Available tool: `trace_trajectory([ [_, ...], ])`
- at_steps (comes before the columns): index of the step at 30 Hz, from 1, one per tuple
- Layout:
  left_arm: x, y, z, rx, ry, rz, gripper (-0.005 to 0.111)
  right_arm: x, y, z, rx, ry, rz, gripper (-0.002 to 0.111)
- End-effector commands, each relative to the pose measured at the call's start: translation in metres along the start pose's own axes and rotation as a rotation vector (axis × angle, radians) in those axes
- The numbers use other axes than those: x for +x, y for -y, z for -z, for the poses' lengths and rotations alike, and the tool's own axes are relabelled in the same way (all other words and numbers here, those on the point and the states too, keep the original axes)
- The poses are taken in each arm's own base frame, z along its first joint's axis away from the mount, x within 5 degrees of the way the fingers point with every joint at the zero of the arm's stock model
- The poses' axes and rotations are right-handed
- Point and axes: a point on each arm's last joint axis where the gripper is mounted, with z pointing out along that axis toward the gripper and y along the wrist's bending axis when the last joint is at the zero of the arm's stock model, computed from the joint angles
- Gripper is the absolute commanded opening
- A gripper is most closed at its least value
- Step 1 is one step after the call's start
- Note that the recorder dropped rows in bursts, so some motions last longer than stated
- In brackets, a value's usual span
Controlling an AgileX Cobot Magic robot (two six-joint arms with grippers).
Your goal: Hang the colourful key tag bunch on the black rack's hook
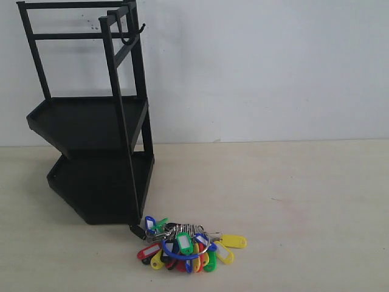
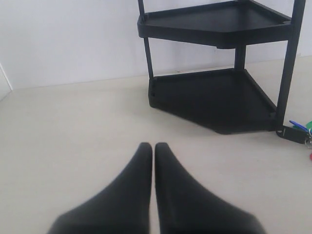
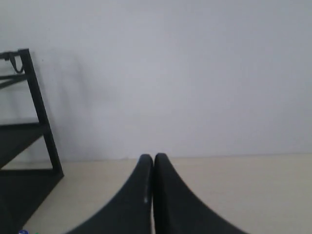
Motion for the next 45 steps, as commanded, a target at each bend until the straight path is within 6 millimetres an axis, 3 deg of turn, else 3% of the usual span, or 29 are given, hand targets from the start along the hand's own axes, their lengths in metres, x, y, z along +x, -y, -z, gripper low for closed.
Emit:
trace_trajectory([
  [1,-0.001,0.0,0.0,0.001,0.012,0.002,0.004,-0.019,-0.003,-0.015,0.003,-0.108,-0.003,0.0],
  [8,-0.001,0.0,0.0,0.001,0.012,0.002,0.004,-0.035,-0.004,-0.023,0.003,0.019,-0.004,0.0],
  [14,-0.001,0.0,0.0,0.001,0.012,0.002,0.004,-0.03,-0.004,-0.023,0.006,-0.033,-0.11,0.0],
  [19,-0.001,0.0,0.0,0.001,0.012,0.002,0.004,-0.01,-0.011,-0.032,-0.022,-0.264,-0.429,0.0],
  [23,-0.001,0.0,0.0,0.001,0.012,0.002,0.004,0.003,-0.021,-0.046,-0.107,-0.429,-0.471,0.0],
  [28,-0.001,0.0,0.0,0.001,0.012,0.002,0.004,0.014,-0.029,-0.062,-0.204,-0.446,-0.588,0.0],
  [38,-0.001,0.0,0.0,0.001,0.012,0.002,0.004,0.087,-0.03,-0.045,-0.226,-0.656,-0.779,0.0],
  [45,-0.001,0.0,0.0,0.001,0.012,0.002,0.004,0.102,-0.034,-0.038,-0.283,-0.677,-0.83,0.0],
])
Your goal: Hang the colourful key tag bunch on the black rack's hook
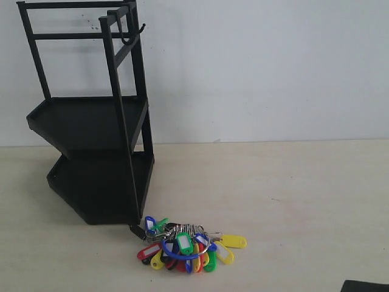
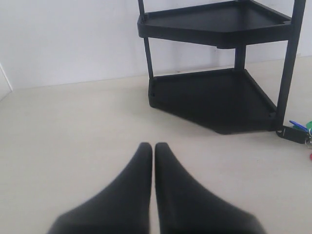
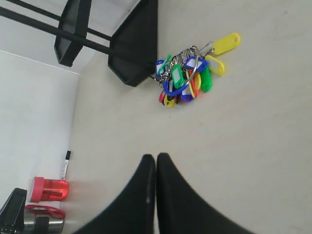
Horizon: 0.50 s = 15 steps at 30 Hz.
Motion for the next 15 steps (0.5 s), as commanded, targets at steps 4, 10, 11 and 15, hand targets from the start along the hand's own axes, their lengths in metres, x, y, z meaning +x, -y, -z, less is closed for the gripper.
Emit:
trace_trajectory([
  [4,-0.001,0.0,0.0,0.001,0.012,0.002,0.004,-0.007,-0.009,0.001,-0.041,0.036,0.047,0.0],
  [10,-0.001,0.0,0.0,0.001,0.012,0.002,0.004,-0.042,-0.056,0.014,-0.127,0.183,0.208,0.0],
  [11,-0.001,0.0,0.0,0.001,0.012,0.002,0.004,-0.049,-0.066,0.017,-0.144,0.207,0.24,0.0],
  [15,-0.001,0.0,0.0,0.001,0.012,0.002,0.004,-0.071,-0.1,0.018,-0.209,0.205,0.338,0.0],
])
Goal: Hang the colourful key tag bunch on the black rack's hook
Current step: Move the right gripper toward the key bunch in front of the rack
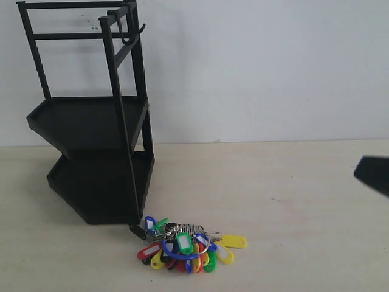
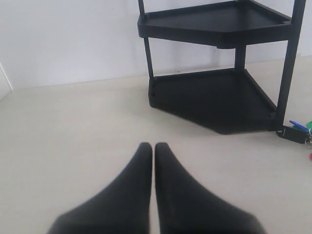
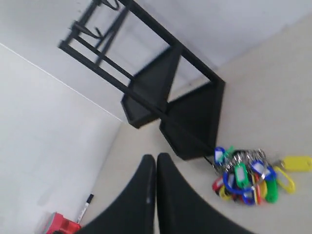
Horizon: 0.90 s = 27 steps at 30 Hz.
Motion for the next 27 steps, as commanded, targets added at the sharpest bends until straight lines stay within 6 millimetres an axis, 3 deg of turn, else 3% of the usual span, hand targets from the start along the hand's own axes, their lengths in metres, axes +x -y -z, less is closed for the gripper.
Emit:
trace_trajectory([
  [1,-0.001,0.0,0.0,0.001,0.012,0.002,0.004,-0.029,-0.029,-0.013,-0.093,-0.026,0.118,0.0],
  [5,-0.001,0.0,0.0,0.001,0.012,0.002,0.004,-0.043,-0.036,-0.039,-0.163,-0.153,0.15,0.0],
  [9,-0.001,0.0,0.0,0.001,0.012,0.002,0.004,-0.035,-0.029,-0.068,-0.118,-0.212,0.176,0.0],
  [13,-0.001,0.0,0.0,0.001,0.012,0.002,0.004,0.0,-0.032,-0.1,-0.061,-0.299,0.254,0.0],
  [20,-0.001,0.0,0.0,0.001,0.012,0.002,0.004,0.062,-0.048,-0.148,0.044,-0.374,0.561,0.0],
  [27,-0.001,0.0,0.0,0.001,0.012,0.002,0.004,0.083,-0.054,-0.181,0.054,-0.439,0.522,0.0],
])
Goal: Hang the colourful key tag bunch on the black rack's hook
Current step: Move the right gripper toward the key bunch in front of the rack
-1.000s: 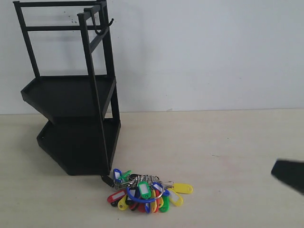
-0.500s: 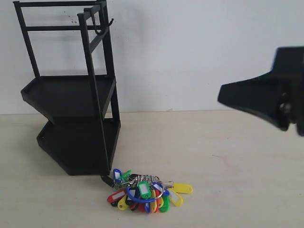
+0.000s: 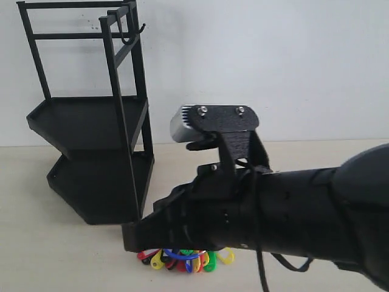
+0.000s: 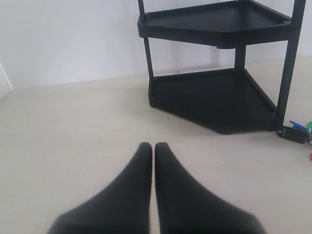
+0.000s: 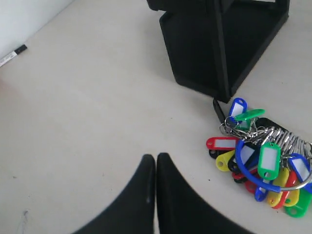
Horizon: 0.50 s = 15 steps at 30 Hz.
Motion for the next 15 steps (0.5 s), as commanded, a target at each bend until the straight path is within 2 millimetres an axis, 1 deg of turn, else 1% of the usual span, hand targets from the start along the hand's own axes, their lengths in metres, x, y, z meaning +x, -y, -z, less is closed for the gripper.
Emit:
trace_trajectory([
  [1,-0.001,0.0,0.0,0.001,0.012,0.002,0.004,-0.001,0.0,-0.019,0.026,-0.018,-0.086,0.0],
  [4,-0.001,0.0,0.0,0.001,0.012,0.002,0.004,0.008,-0.001,-0.029,0.005,-0.068,-0.155,0.0],
  [7,-0.001,0.0,0.0,0.001,0.012,0.002,0.004,0.017,0.001,-0.039,0.009,-0.113,-0.15,0.0],
  [9,-0.001,0.0,0.0,0.001,0.012,0.002,0.004,0.023,0.002,-0.045,0.018,-0.137,-0.178,0.0],
  [13,-0.001,0.0,0.0,0.001,0.012,0.002,0.004,0.027,0.011,-0.052,0.107,-0.121,-0.351,0.0],
  [14,-0.001,0.0,0.0,0.001,0.012,0.002,0.004,0.029,0.018,-0.056,0.135,-0.12,-0.424,0.0],
  [15,-0.001,0.0,0.0,0.001,0.012,0.002,0.004,0.03,0.022,-0.058,0.136,-0.131,-0.433,0.0],
])
